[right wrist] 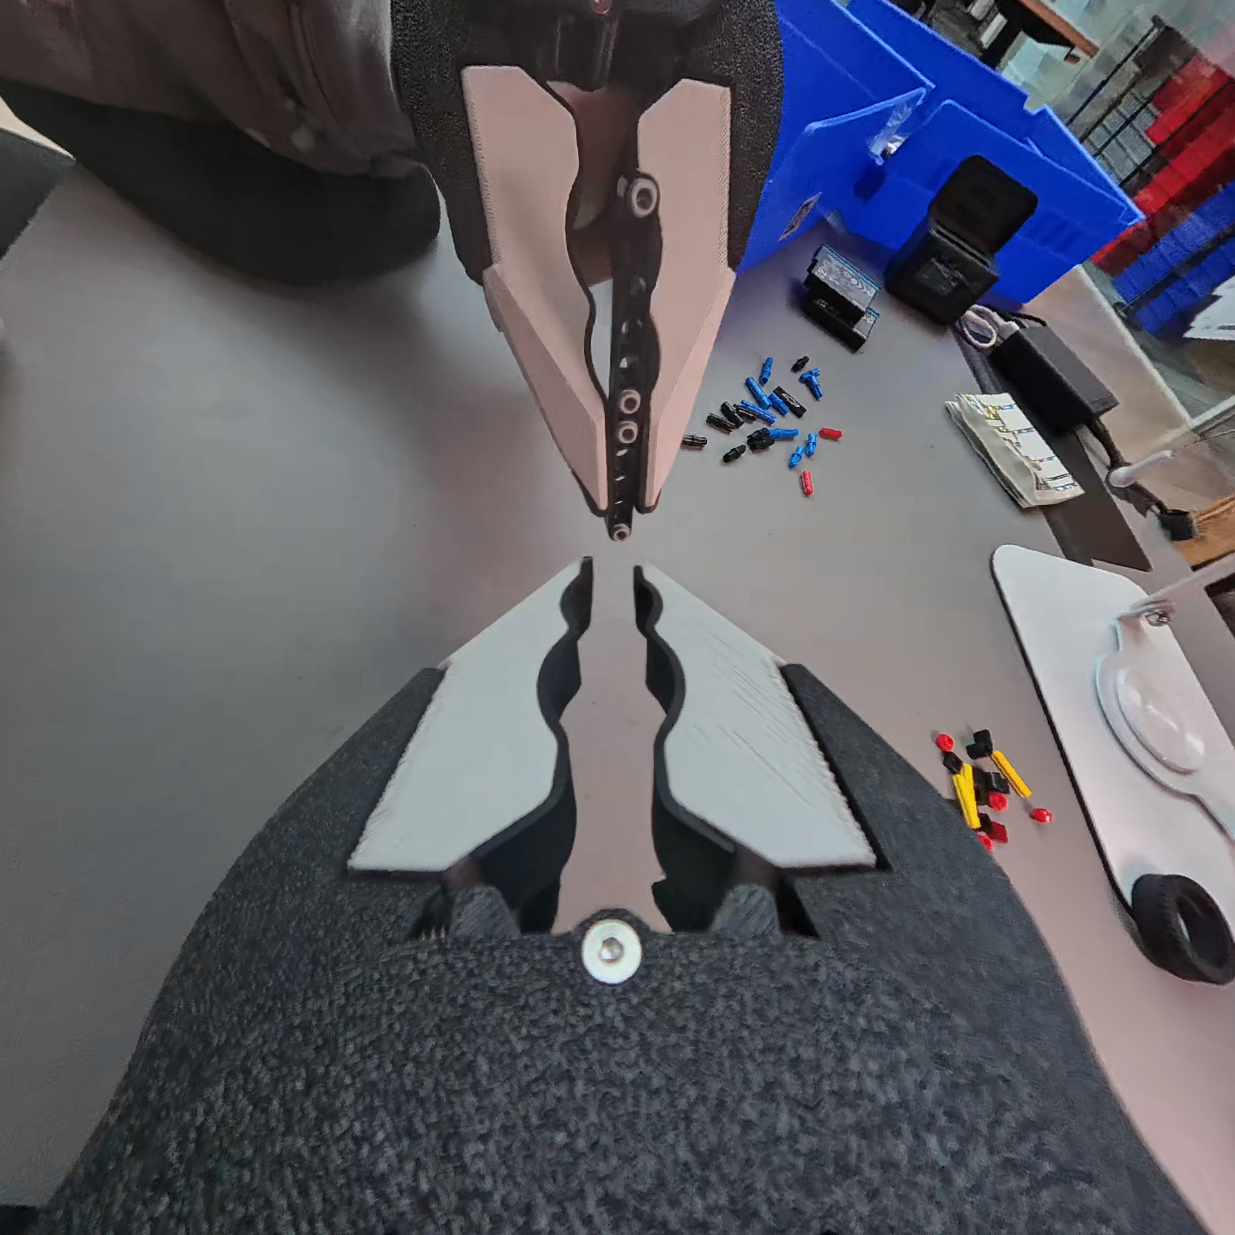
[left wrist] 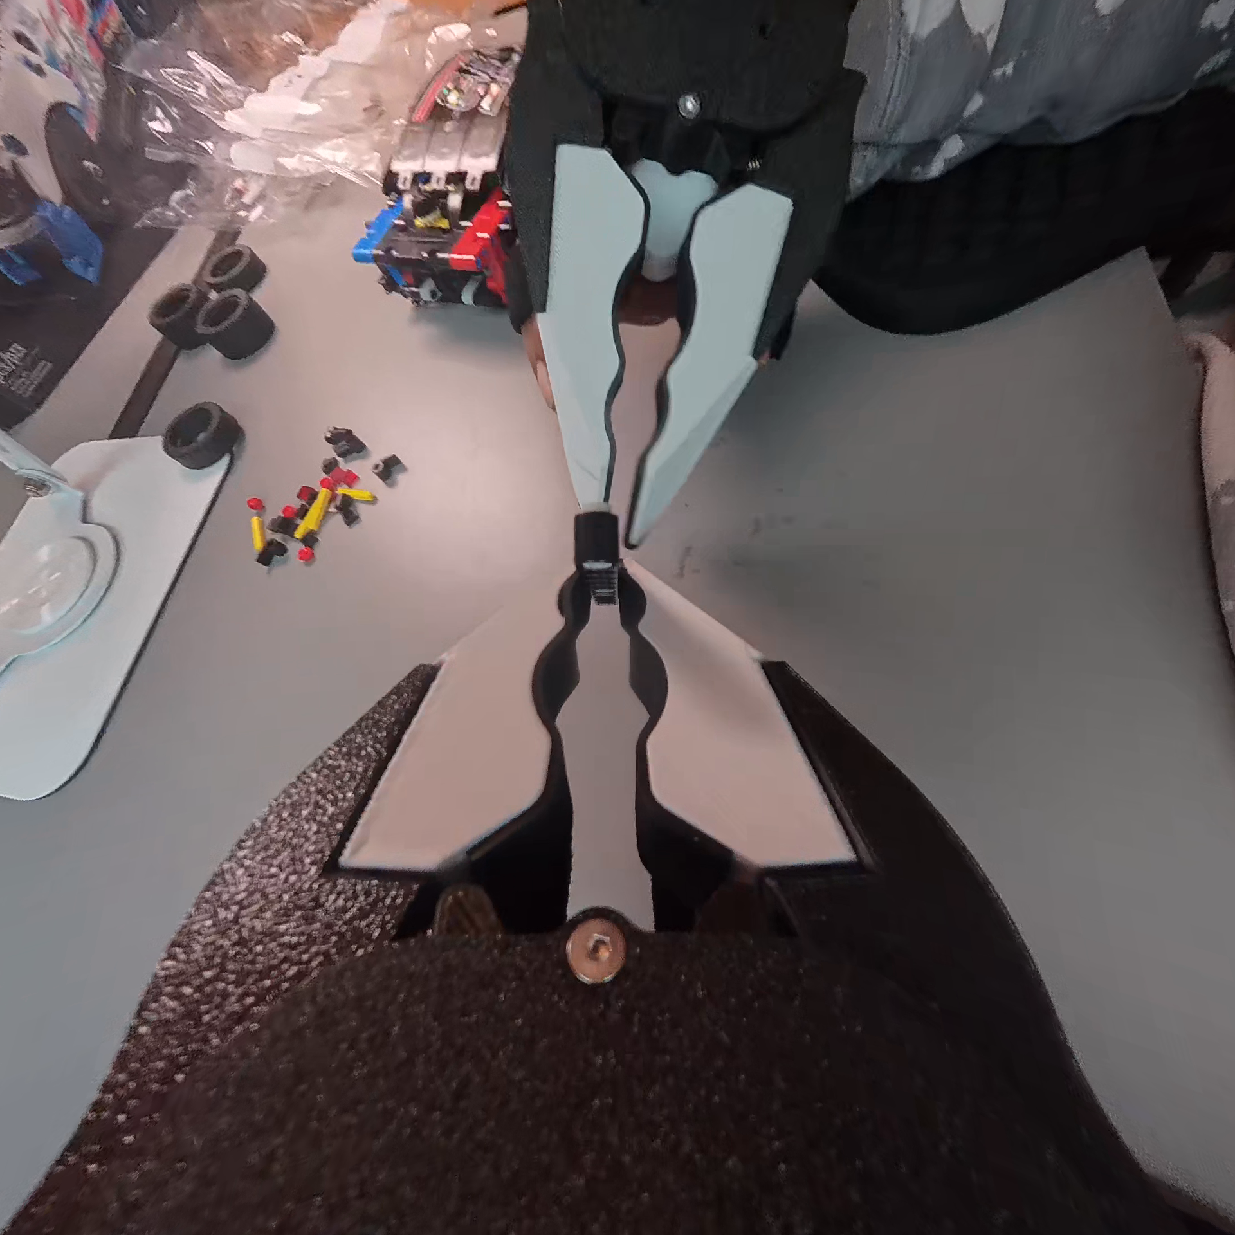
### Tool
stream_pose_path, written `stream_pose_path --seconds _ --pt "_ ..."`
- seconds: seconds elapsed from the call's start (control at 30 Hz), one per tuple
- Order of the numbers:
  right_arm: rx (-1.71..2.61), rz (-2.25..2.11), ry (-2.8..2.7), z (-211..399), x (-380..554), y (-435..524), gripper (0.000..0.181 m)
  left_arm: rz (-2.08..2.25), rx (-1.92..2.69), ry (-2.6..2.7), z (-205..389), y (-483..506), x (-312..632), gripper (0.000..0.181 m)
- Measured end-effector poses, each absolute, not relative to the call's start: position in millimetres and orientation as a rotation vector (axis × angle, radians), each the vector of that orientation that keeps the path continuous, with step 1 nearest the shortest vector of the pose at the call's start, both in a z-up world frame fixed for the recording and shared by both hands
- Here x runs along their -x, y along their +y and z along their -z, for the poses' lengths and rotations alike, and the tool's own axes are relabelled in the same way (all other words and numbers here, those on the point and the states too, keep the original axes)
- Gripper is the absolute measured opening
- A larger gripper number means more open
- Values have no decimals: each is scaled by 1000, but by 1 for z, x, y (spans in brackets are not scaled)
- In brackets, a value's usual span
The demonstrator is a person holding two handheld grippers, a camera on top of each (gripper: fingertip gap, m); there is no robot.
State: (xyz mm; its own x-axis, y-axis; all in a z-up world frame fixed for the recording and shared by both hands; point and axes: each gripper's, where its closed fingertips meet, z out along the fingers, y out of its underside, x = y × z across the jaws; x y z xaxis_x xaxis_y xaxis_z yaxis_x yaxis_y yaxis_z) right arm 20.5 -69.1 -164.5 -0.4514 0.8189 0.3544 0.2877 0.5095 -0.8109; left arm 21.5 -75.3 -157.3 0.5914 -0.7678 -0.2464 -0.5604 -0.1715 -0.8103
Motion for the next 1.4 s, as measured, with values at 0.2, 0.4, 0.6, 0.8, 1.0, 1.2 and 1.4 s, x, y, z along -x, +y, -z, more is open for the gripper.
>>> stream_pose_path --seconds 0.2,0.4,0.6,0.8,1.0,1.2,1.4 --pt "929 -1092 -1807 121 -22 -62 19 294 1601 984 106 -64 -30 6" --pt "900 -1583 -1573 57 -45 -55 14 320 1392 981 58 -61 -49 6" --pt "832 -1583 -1555 42 -55 -63 6 356 1332 997 39 -67 -66 6" --pt "821 -1509 -1584 41 -59 -68 7 375 1332 1001 36 -71 -71 5" --pt "794 -1455 -1638 49 -54 -82 0 408 1307 1037 27 -77 -80 5" --pt "796 -1421 -1643 44 -59 -76 20 456 1335 1018 32 -76 -74 5" --pt "779 -1436 -1682 48 -60 -80 8 502 1367 1056 42 -80 -77 5"
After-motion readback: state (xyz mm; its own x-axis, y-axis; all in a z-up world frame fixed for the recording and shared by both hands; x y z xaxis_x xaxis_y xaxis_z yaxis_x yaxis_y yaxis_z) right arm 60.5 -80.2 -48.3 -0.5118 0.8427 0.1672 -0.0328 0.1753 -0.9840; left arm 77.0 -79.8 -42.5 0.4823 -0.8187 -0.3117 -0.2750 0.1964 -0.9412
